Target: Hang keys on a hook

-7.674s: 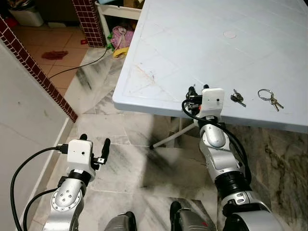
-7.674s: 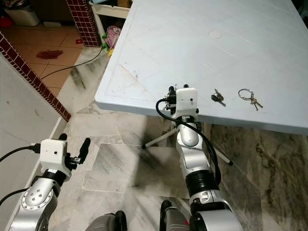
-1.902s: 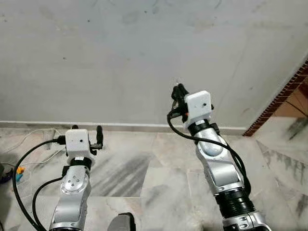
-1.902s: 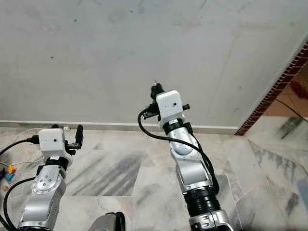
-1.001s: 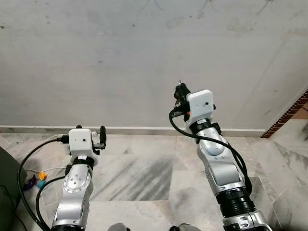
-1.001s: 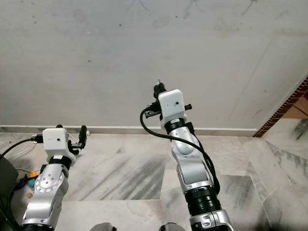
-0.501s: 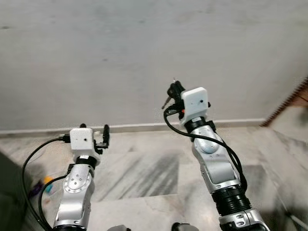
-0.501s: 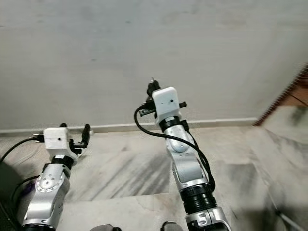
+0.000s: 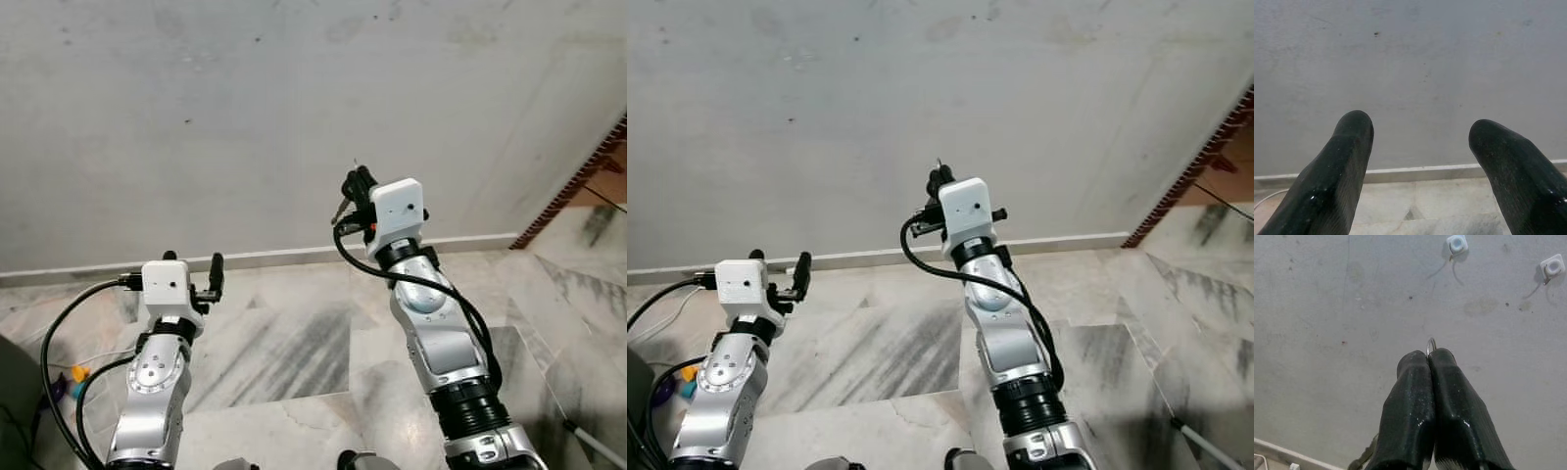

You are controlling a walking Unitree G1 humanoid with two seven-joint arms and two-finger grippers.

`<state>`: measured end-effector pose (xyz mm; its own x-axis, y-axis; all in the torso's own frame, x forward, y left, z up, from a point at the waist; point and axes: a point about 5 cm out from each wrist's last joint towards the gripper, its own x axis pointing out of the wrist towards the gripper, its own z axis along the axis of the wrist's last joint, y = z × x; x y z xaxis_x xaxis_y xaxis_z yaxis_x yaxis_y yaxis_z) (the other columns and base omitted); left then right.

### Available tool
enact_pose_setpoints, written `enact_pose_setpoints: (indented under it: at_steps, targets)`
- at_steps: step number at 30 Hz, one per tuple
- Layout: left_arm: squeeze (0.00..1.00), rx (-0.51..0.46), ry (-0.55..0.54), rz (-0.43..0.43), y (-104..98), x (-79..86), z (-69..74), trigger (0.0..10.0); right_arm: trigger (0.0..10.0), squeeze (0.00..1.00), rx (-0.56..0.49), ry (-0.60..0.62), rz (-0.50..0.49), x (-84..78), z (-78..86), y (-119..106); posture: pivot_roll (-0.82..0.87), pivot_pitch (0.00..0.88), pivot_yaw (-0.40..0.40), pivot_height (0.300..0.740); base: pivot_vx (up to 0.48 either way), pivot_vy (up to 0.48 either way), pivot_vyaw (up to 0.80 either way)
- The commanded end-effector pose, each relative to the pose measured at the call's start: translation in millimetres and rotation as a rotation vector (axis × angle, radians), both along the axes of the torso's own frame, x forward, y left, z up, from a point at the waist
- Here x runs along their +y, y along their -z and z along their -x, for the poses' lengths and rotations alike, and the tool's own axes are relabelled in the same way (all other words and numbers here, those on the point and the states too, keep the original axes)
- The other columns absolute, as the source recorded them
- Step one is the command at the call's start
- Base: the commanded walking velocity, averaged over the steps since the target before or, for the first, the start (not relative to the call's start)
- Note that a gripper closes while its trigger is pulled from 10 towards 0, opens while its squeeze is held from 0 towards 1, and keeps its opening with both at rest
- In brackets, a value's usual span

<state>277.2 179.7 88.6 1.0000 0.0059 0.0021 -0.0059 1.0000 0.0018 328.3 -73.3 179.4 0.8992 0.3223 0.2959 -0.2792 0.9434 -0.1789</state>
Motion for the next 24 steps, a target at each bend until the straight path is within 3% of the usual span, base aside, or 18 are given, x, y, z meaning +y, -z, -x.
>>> enact_pose_setpoints:
  at_steps: [1,24]
  targets:
    - [0.00,-0.019,0.010,0.003,-3.6,0.0,1.1,10.0,10.0,0.00,-0.001,-0.005,0.002,0.4,-0.6,-0.6,0.01,0.152,-0.007,0.740,0.352,0.000,0.00]
    - [0.00,-0.020,0.012,0.019,-3.2,-0.3,2.6,10.0,10.0,0.00,-0.003,-0.028,-0.001,3.8,0.4,-1.0,0.01,0.151,-0.012,0.740,0.370,0.000,0.00]
